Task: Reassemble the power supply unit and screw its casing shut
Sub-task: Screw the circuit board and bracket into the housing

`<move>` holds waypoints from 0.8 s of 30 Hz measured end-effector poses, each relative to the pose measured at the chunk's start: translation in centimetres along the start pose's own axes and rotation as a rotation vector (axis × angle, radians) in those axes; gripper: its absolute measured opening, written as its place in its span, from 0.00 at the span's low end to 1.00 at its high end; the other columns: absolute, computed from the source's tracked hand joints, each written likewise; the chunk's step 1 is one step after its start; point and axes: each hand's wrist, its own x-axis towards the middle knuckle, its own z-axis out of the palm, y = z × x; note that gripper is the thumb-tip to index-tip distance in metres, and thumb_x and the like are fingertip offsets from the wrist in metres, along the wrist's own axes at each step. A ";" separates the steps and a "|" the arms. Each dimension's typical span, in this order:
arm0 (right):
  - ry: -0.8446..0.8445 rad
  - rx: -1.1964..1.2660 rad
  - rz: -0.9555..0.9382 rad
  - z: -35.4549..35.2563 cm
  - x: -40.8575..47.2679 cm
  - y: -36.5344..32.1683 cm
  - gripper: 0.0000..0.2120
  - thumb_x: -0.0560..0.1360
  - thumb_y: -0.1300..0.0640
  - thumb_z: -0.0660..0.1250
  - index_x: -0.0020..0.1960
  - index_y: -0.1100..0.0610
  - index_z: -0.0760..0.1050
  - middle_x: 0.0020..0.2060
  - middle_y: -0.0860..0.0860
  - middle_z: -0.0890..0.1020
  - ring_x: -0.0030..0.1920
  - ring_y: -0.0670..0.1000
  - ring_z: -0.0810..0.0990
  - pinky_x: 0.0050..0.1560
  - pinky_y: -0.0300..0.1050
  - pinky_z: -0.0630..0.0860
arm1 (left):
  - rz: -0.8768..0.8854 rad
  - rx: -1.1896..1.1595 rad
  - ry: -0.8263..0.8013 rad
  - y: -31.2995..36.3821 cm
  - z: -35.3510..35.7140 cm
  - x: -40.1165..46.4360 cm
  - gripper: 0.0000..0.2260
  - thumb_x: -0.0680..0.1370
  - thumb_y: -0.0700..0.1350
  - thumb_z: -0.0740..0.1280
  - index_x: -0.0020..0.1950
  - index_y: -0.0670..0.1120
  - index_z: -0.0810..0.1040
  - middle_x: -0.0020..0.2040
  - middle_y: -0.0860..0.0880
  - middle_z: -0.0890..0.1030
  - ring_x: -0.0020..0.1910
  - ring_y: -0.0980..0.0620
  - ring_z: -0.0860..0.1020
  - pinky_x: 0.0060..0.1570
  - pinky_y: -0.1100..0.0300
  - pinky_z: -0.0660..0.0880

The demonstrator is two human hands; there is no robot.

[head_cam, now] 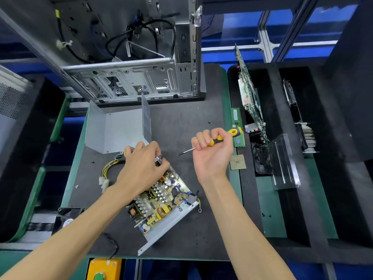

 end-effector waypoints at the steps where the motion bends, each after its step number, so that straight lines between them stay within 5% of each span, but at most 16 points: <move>1: -0.010 -0.031 0.003 0.0 0.2 0.3 0.14 0.79 0.60 0.55 0.35 0.54 0.61 0.31 0.50 0.60 0.30 0.49 0.56 0.33 0.43 0.56 | 0.005 -0.017 -0.014 -0.1 -0.1 0.0 0.08 0.78 0.52 0.65 0.45 0.49 0.69 0.35 0.55 0.71 0.44 0.51 0.67 0.51 0.54 0.57; 8: -0.166 -0.241 0.025 0.0 0.7 2.1 0.11 0.74 0.60 0.58 0.35 0.53 0.60 0.31 0.50 0.60 0.32 0.49 0.56 0.34 0.41 0.57 | 0.022 -0.259 -0.238 -0.7 -1.3 0.2 0.07 0.82 0.51 0.63 0.49 0.51 0.67 0.44 0.49 0.73 0.44 0.57 0.67 0.49 0.54 0.60; 18: -0.392 -0.480 0.101 -0.4 0.6 3.8 0.05 0.71 0.62 0.55 0.37 0.55 0.62 0.32 0.51 0.61 0.33 0.49 0.56 0.36 0.45 0.54 | -0.042 -0.264 -0.279 -0.2 -1.5 0.4 0.06 0.82 0.47 0.62 0.47 0.51 0.66 0.43 0.51 0.73 0.44 0.59 0.68 0.42 0.54 0.58; 24: -0.448 -0.550 0.099 -0.4 0.7 4.1 0.08 0.67 0.54 0.60 0.38 0.55 0.62 0.32 0.50 0.62 0.34 0.49 0.56 0.37 0.47 0.53 | -0.058 -0.270 -0.274 -0.3 -1.5 0.4 0.07 0.82 0.47 0.62 0.46 0.52 0.65 0.43 0.50 0.73 0.45 0.59 0.68 0.43 0.53 0.59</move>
